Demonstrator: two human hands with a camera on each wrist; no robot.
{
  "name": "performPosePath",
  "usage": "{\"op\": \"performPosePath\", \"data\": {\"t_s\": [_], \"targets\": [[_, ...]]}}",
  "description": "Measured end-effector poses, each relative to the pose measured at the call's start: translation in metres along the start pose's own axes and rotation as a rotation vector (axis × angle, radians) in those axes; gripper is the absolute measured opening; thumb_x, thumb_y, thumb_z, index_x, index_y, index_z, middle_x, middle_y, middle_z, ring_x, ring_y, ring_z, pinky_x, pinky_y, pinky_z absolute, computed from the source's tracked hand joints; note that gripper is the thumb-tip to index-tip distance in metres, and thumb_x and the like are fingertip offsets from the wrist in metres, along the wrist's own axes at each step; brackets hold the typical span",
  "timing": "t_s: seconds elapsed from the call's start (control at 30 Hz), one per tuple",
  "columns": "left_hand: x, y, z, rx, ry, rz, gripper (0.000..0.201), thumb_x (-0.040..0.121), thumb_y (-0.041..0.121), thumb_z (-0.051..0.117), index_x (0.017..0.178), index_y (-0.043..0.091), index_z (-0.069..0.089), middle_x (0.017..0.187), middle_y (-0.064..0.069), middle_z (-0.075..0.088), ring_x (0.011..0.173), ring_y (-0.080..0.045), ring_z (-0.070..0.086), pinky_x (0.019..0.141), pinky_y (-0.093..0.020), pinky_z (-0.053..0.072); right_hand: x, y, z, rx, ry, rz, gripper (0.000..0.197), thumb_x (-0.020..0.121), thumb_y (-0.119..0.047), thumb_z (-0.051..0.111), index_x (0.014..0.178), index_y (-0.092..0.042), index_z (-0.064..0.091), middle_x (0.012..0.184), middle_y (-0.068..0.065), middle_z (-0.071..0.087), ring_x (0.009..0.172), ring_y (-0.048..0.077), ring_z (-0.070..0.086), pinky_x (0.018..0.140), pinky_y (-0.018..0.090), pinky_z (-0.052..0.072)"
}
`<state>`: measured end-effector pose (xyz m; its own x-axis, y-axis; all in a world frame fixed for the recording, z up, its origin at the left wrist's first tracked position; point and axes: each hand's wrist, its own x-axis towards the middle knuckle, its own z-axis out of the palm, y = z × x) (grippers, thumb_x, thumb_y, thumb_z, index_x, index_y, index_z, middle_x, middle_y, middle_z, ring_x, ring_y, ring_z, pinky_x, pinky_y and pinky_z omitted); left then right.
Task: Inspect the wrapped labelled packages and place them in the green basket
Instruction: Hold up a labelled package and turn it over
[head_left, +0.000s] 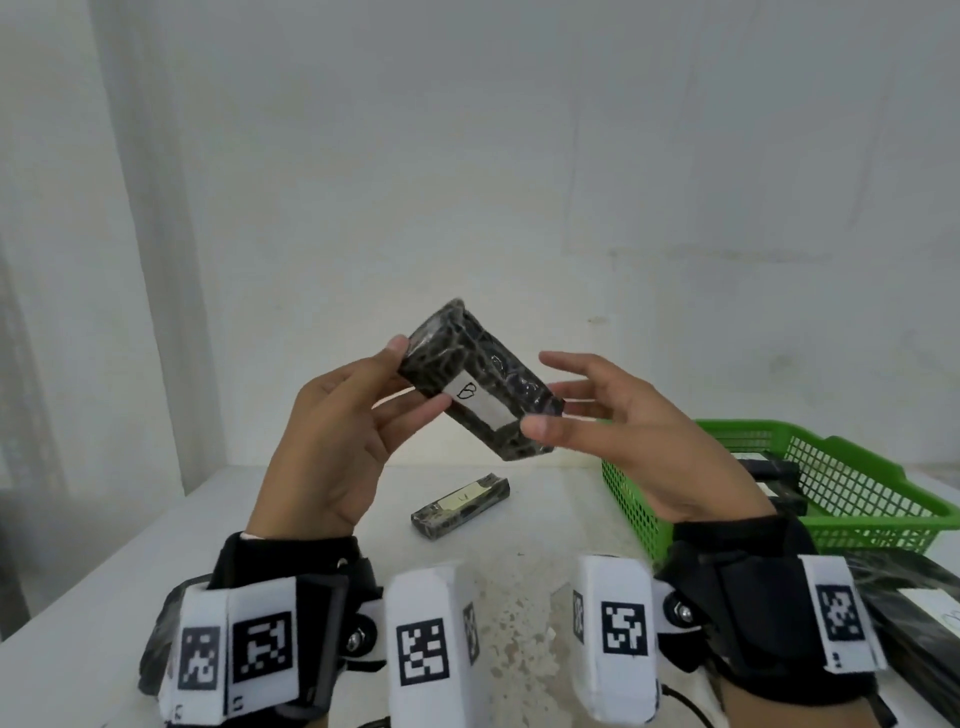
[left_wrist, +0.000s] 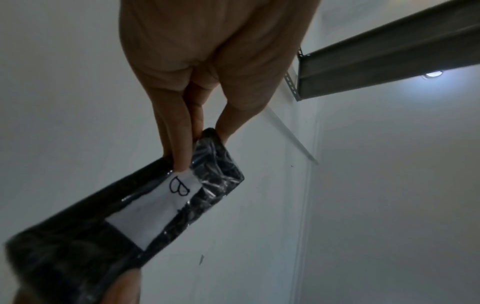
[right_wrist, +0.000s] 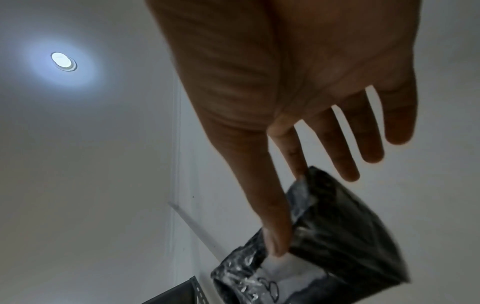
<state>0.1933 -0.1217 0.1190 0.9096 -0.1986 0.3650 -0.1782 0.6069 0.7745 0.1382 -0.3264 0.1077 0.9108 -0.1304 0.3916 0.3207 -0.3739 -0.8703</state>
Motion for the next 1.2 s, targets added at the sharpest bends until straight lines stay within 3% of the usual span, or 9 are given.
{"op": "performPosePath", "data": {"t_s": [0.17, 0.27, 0.4, 0.53, 0.63, 0.77, 0.97, 1.13, 1.2], "targets": [[0.007, -0.009, 0.001, -0.104, 0.075, -0.058, 0.017, 0.096, 0.015, 0.056, 0.097, -0.002, 0.059, 0.088, -0.021, 0.058, 0.064, -0.019, 0.070, 0.061, -0.024, 0.059, 0.005, 0.008, -0.001, 0.163, 0.007, 0.022, 0.063, 0.066, -0.029, 0.090, 0.121, -0.030, 0.059, 0.113, 0.006, 0.070, 0.105, 0.023, 0.069, 0.101, 0.041, 0.051], [0.008, -0.020, 0.003, -0.063, 0.079, -0.074, 0.025, 0.097, 0.017, 0.055, 0.117, 0.001, 0.053, 0.095, -0.023, 0.061, 0.071, -0.024, 0.071, 0.062, -0.028, 0.060, 0.007, 0.010, -0.002, 0.263, 0.140, 0.024, 0.045, 0.074, -0.033, 0.080, 0.114, -0.025, 0.061, 0.107, 0.005, 0.071, 0.104, 0.023, 0.068, 0.093, 0.039, 0.055], [0.007, -0.029, 0.006, 0.137, -0.022, -0.186, 0.029, 0.090, 0.032, 0.058, 0.102, 0.005, 0.061, 0.082, -0.013, 0.062, 0.080, -0.030, 0.074, 0.070, -0.040, 0.063, 0.006, 0.010, -0.011, 0.226, 0.279, 0.015, 0.044, 0.070, -0.052, 0.071, 0.106, -0.027, 0.070, 0.099, 0.009, 0.071, 0.087, 0.011, 0.067, 0.074, 0.029, 0.053], [0.007, -0.034, 0.006, 0.344, -0.091, -0.217, 0.043, 0.078, 0.039, 0.062, 0.096, 0.001, 0.066, 0.077, -0.011, 0.065, 0.080, -0.028, 0.075, 0.071, -0.038, 0.063, 0.002, 0.017, -0.023, 0.139, 0.361, 0.027, 0.046, 0.068, -0.059, 0.066, 0.102, -0.029, 0.074, 0.101, 0.009, 0.071, 0.078, 0.000, 0.062, 0.073, 0.028, 0.056], [0.008, -0.042, 0.008, 0.386, -0.081, -0.218, 0.039, 0.090, 0.031, 0.058, 0.101, -0.006, 0.065, 0.082, -0.015, 0.066, 0.078, -0.026, 0.074, 0.067, -0.033, 0.063, 0.001, 0.025, -0.034, 0.227, 0.265, 0.097, 0.049, 0.067, -0.051, 0.069, 0.109, -0.026, 0.073, 0.103, 0.014, 0.070, 0.084, 0.005, 0.062, 0.069, 0.022, 0.055], [0.006, -0.058, 0.017, 0.430, -0.109, -0.278, 0.041, 0.088, 0.033, 0.059, 0.101, -0.005, 0.065, 0.084, -0.016, 0.068, 0.078, -0.027, 0.074, 0.064, -0.030, 0.062, -0.004, 0.038, -0.065, 0.259, 0.130, 0.205, 0.051, 0.064, -0.040, 0.073, 0.111, -0.018, 0.072, 0.096, 0.004, 0.068, 0.077, 0.010, 0.060, 0.073, 0.026, 0.054], [0.009, -0.106, 0.065, 0.315, -0.106, -0.410, 0.015, 0.095, 0.011, 0.059, 0.095, -0.004, 0.064, 0.082, -0.016, 0.063, 0.076, -0.031, 0.072, 0.066, -0.039, 0.063, -0.008, 0.049, -0.141, 0.222, 0.318, 0.308, 0.037, 0.057, -0.041, 0.079, 0.081, -0.014, 0.079, 0.085, 0.005, 0.068, 0.069, 0.016, 0.059, 0.064, 0.023, 0.055], [0.042, -0.172, 0.103, 0.423, -0.099, -0.587, 0.007, 0.098, 0.015, 0.059, 0.097, 0.008, 0.059, 0.112, -0.016, 0.059, 0.103, -0.031, 0.060, 0.090, -0.044, 0.051, 0.007, 0.087, -0.192, 0.174, 0.456, 0.500, 0.026, 0.084, -0.027, 0.074, 0.096, -0.005, 0.070, 0.083, 0.007, 0.055, 0.074, 0.018, 0.055, 0.072, 0.027, 0.054], [0.052, -0.193, 0.110, 0.550, -0.106, -0.647, 0.026, 0.098, 0.023, 0.060, 0.118, 0.007, 0.056, 0.128, -0.017, 0.052, 0.117, -0.034, 0.052, 0.097, -0.048, 0.043, 0.017, 0.110, -0.204, 0.137, 0.474, 0.597, 0.031, 0.084, -0.024, 0.075, 0.102, 0.000, 0.066, 0.084, 0.009, 0.056, 0.076, 0.018, 0.055, 0.074, 0.029, 0.054]]}}
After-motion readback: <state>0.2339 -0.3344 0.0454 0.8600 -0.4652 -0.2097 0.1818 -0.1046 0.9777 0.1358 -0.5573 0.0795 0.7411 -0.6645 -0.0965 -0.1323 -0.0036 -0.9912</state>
